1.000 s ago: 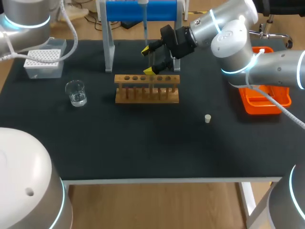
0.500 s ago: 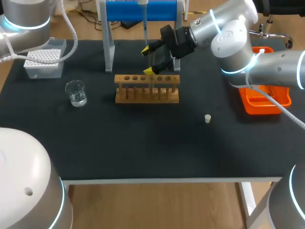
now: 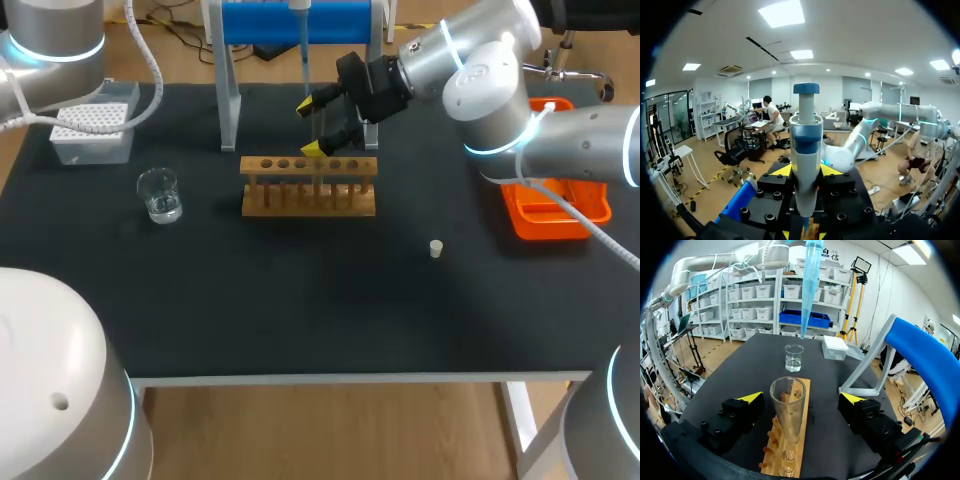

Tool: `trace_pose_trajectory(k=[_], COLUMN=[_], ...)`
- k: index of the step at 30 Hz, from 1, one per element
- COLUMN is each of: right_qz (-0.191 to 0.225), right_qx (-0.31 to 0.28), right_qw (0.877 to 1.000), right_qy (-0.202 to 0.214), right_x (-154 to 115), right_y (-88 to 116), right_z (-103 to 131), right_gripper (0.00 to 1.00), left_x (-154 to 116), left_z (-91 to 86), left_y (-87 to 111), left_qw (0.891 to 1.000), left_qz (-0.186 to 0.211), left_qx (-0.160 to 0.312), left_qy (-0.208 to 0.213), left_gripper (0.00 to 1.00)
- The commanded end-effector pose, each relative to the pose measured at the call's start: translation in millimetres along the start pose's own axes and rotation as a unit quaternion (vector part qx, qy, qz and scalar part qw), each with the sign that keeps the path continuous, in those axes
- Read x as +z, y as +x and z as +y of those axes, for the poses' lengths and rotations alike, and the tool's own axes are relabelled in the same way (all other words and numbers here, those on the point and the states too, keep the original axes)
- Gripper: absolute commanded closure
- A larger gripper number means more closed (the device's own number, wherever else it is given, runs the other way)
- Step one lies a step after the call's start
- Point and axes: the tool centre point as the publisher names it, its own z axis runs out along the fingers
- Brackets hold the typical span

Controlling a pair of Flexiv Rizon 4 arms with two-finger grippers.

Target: Invert the test tube, pick up the pipette, mount the tip to pipette, aspirate from beaker and dispense into the tube, eject the tip, return the pipette, and cap with the stopper.

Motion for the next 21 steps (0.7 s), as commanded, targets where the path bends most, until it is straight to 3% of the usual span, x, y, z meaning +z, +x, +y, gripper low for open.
trace_pose_trajectory(k=[1, 21], right_qz=[0.002, 0.002], right_qx=[0.0, 0.0], right_qw=[1.0, 1.0], right_qy=[0.001, 0.001], right_x=[-1, -1], right_y=[-1, -1], right_z=[0, 0], right_gripper=[0.0, 0.0], left_x=[0, 12], left_z=[-0.8, -2.2], left_y=[0.8, 0.6], left_qw=[1.0, 1.0], left_qz=[-0.001, 0.006], left_qx=[-0.001, -0.005], left_qy=[-0.001, 0.003], left_gripper=[1.0, 1.0])
